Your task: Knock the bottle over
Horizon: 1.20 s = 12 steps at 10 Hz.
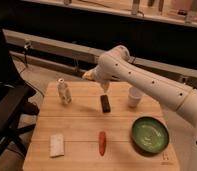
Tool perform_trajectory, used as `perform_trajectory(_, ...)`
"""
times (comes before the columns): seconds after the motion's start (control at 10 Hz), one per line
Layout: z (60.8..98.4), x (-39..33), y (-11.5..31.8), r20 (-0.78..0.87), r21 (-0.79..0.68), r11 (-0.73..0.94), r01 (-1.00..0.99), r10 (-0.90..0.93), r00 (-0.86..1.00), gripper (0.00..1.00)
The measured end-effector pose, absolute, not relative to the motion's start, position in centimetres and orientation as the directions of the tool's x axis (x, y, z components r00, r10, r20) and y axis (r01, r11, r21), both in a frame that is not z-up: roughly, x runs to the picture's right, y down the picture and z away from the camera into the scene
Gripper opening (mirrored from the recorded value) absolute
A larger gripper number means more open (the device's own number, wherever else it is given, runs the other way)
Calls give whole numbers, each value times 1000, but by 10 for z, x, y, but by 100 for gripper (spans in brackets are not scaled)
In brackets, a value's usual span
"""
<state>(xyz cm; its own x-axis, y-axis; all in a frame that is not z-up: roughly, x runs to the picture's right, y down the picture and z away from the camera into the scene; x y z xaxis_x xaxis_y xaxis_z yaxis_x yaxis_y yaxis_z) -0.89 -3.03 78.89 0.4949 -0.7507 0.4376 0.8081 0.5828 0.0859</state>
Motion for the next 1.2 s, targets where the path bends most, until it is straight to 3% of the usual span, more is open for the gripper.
perform_trajectory(1.2,815,-49,-40,439,137,541,830,-784,438,80)
